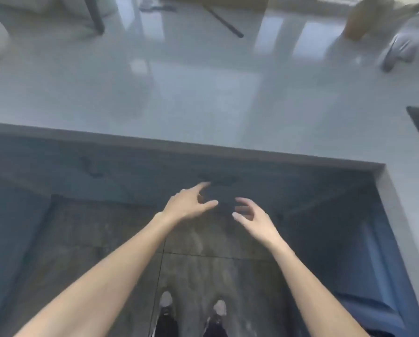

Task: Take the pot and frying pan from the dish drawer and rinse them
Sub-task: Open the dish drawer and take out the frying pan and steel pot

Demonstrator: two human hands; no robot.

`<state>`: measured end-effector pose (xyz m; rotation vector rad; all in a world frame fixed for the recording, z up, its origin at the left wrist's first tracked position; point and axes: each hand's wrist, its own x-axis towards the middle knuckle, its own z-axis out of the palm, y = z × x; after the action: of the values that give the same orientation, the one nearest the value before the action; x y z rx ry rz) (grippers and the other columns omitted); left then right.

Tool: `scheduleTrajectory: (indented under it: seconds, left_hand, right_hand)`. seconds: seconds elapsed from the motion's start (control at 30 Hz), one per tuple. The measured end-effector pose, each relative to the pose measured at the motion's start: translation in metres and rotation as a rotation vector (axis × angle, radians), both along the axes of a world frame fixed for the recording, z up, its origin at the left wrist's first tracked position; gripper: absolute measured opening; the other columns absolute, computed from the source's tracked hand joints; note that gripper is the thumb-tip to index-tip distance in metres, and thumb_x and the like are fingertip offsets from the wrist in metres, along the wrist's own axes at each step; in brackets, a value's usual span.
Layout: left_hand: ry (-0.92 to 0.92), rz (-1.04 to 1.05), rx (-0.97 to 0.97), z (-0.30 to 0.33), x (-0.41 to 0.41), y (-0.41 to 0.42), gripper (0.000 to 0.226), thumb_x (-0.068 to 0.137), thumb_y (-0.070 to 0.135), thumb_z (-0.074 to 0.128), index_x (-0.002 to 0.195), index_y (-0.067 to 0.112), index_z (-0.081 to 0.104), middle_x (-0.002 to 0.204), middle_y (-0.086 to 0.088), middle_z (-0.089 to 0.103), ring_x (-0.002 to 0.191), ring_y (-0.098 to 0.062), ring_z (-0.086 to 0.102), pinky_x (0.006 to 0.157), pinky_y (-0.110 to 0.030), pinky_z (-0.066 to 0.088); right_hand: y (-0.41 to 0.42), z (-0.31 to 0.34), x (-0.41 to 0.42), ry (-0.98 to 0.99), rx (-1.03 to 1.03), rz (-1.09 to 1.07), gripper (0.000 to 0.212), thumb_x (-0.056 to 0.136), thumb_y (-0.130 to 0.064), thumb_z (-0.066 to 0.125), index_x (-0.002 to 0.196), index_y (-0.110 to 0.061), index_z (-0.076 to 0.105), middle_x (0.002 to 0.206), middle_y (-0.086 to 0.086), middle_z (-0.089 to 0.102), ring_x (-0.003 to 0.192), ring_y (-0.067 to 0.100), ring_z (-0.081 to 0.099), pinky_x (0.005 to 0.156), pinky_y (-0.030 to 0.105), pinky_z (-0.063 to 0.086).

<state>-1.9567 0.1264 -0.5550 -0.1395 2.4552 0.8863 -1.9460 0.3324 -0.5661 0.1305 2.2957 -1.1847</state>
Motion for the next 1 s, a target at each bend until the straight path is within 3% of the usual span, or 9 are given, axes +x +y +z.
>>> scheduleTrajectory:
  seconds: [0.1, 0.23, 0.3, 0.37, 0.5, 0.57, 0.67, 0.8, 1.0]
  left_hand:
    - [-0.014, -0.055, 0.075, -0.070, -0.057, 0.009, 0.070, 0.082, 0.054, 0.060, 0.143, 0.037, 0.031, 0.127, -0.001, 0.059, 0.122, -0.021, 0.052, 0.095, -0.031, 0.039]
    - [0.089, -0.070, 0.076, -0.120, -0.097, 0.007, 0.041, 0.084, 0.038, 0.065, 0.122, 0.024, 0.057, 0.103, -0.005, 0.068, 0.101, -0.021, 0.062, 0.081, -0.025, 0.043]
    - [0.133, -0.063, 0.065, -0.132, -0.106, 0.002, 0.025, 0.084, 0.031, 0.066, 0.104, 0.017, 0.068, 0.089, -0.005, 0.068, 0.085, -0.015, 0.061, 0.068, -0.019, 0.038]
    - [0.167, -0.070, 0.060, -0.138, -0.111, -0.001, 0.020, 0.083, 0.028, 0.066, 0.096, 0.014, 0.072, 0.079, 0.000, 0.063, 0.077, -0.011, 0.058, 0.065, -0.017, 0.035]
    - [0.191, -0.066, 0.098, -0.144, -0.107, -0.007, 0.023, 0.079, 0.017, 0.067, 0.101, 0.013, 0.070, 0.075, 0.002, 0.059, 0.073, -0.011, 0.056, 0.064, -0.015, 0.034]
    - [0.111, -0.154, 0.108, -0.147, -0.101, -0.014, 0.036, 0.079, 0.013, 0.067, 0.115, 0.016, 0.062, 0.077, 0.000, 0.059, 0.073, -0.015, 0.056, 0.067, -0.020, 0.038]
    - [0.071, -0.211, 0.159, -0.152, -0.094, -0.018, 0.047, 0.080, 0.012, 0.067, 0.124, 0.015, 0.051, 0.091, -0.003, 0.061, 0.086, -0.021, 0.061, 0.080, -0.026, 0.043]
    - [0.079, -0.218, 0.207, -0.153, -0.095, -0.021, 0.043, 0.080, 0.004, 0.065, 0.121, 0.008, 0.052, 0.103, -0.011, 0.066, 0.097, -0.024, 0.061, 0.076, -0.020, 0.039]
    - [0.140, -0.084, 0.276, -0.161, -0.066, -0.013, 0.034, 0.077, 0.008, 0.068, 0.110, 0.010, 0.059, 0.089, -0.007, 0.068, 0.083, -0.017, 0.061, 0.069, -0.018, 0.039]
  right_hand:
    - [-0.015, -0.071, -0.055, 0.003, -0.037, -0.016, 0.054, 0.086, -0.035, 0.066, 0.135, -0.030, 0.045, 0.118, -0.009, 0.056, 0.104, 0.007, 0.056, 0.071, 0.009, 0.040]
    - [-0.021, -0.128, -0.096, -0.031, 0.026, 0.073, 0.053, 0.087, -0.026, 0.064, 0.136, -0.027, 0.044, 0.141, -0.005, 0.047, 0.130, 0.013, 0.043, 0.096, 0.020, 0.032]
    - [-0.022, -0.141, -0.108, 0.049, 0.086, 0.122, 0.041, 0.086, -0.015, 0.060, 0.126, -0.022, 0.054, 0.131, 0.000, 0.057, 0.124, 0.018, 0.051, 0.098, 0.026, 0.035]
    - [-0.026, -0.147, -0.118, 0.130, 0.118, 0.086, 0.028, 0.085, -0.011, 0.060, 0.112, -0.017, 0.064, 0.109, 0.002, 0.066, 0.110, 0.021, 0.060, 0.093, 0.028, 0.040]
    - [-0.031, -0.154, -0.118, 0.210, 0.094, -0.017, 0.019, 0.081, -0.012, 0.063, 0.090, -0.028, 0.064, 0.084, -0.005, 0.064, 0.088, 0.015, 0.063, 0.083, 0.026, 0.046]
    - [-0.030, -0.154, -0.116, 0.194, 0.094, -0.019, 0.019, 0.080, -0.012, 0.065, 0.090, -0.028, 0.064, 0.083, -0.004, 0.064, 0.084, 0.009, 0.059, 0.075, 0.017, 0.043]
    - [-0.029, -0.151, -0.114, 0.194, 0.097, -0.024, 0.020, 0.080, -0.010, 0.065, 0.095, -0.023, 0.067, 0.082, 0.000, 0.063, 0.083, 0.010, 0.058, 0.077, 0.020, 0.040]
    - [-0.026, -0.152, -0.110, 0.177, 0.089, -0.003, 0.020, 0.083, -0.013, 0.064, 0.100, -0.022, 0.067, 0.087, 0.002, 0.064, 0.086, 0.010, 0.059, 0.079, 0.021, 0.041]
    - [-0.021, -0.153, -0.086, 0.122, 0.027, 0.020, 0.022, 0.087, -0.010, 0.060, 0.100, -0.027, 0.059, 0.091, -0.003, 0.067, 0.089, 0.006, 0.061, 0.082, 0.020, 0.042]
